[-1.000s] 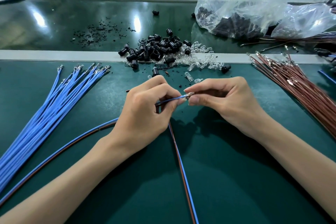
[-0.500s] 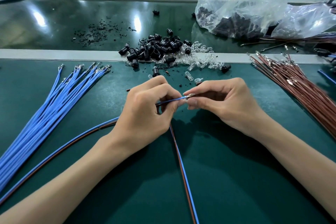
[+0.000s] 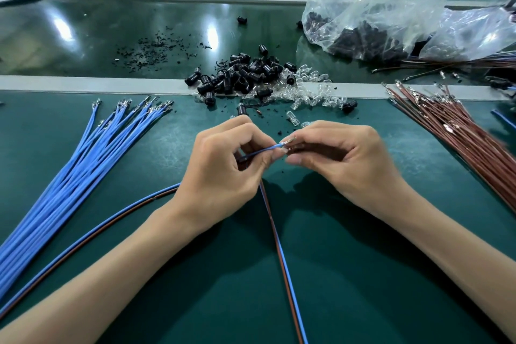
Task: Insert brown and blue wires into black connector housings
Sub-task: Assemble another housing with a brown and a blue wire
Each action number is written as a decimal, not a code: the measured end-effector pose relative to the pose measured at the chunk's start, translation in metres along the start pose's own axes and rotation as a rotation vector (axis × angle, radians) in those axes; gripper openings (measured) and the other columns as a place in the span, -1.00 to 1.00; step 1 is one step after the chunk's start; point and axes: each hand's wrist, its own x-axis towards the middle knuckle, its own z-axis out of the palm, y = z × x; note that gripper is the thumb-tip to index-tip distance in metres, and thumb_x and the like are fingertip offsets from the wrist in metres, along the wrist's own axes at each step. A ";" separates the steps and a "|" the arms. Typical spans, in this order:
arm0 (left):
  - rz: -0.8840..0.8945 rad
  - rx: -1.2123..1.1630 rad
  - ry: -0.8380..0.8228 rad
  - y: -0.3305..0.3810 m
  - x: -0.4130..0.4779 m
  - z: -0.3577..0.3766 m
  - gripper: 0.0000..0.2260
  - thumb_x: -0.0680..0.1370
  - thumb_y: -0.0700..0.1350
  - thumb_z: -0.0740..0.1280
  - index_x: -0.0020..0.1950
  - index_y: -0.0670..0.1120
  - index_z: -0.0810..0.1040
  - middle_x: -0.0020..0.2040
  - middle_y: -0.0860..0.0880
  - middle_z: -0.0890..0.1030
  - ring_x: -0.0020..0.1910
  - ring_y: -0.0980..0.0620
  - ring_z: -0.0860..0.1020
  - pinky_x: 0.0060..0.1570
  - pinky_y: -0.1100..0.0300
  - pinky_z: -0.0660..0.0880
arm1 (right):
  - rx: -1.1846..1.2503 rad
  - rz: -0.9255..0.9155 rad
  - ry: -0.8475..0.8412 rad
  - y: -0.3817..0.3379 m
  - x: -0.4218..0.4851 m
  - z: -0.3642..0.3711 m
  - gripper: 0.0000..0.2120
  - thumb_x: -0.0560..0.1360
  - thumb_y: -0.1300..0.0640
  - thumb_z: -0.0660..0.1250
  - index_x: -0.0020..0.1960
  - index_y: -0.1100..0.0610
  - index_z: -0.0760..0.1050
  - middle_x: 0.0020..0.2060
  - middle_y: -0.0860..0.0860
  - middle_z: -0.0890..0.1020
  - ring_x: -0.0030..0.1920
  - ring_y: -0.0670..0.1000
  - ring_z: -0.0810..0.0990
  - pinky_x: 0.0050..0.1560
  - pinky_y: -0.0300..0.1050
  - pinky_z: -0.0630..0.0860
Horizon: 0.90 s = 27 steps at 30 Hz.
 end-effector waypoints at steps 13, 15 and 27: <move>-0.121 -0.131 -0.045 0.002 0.002 0.001 -0.91 0.48 -0.10 0.38 -0.04 0.01 0.63 -0.22 0.12 0.56 -0.29 0.07 0.56 -0.32 0.19 0.49 | 0.191 0.084 0.068 0.000 0.000 -0.003 -0.88 0.40 0.25 0.42 -0.07 0.13 0.61 -0.17 0.08 0.65 -0.17 -0.09 0.61 -0.08 -0.30 0.49; -0.133 -0.165 -0.032 0.002 0.002 -0.001 -0.84 0.49 -0.14 0.38 0.02 0.08 0.60 -0.18 0.09 0.58 -0.26 0.08 0.59 -0.23 0.08 0.55 | 0.165 0.083 0.060 -0.001 -0.001 -0.003 -0.84 0.41 0.31 0.42 -0.05 0.12 0.60 -0.17 0.03 0.65 -0.15 -0.10 0.62 -0.06 -0.32 0.49; -0.190 -0.327 0.043 0.002 0.002 -0.006 -0.80 0.53 -0.16 0.26 0.04 0.11 0.57 -0.29 0.11 0.40 -0.36 0.18 0.29 -0.35 0.37 0.25 | 0.027 0.015 0.089 -0.003 -0.004 0.008 -0.92 0.42 0.27 0.42 -0.10 0.15 0.61 -0.23 0.00 0.65 -0.21 -0.07 0.62 -0.10 -0.26 0.52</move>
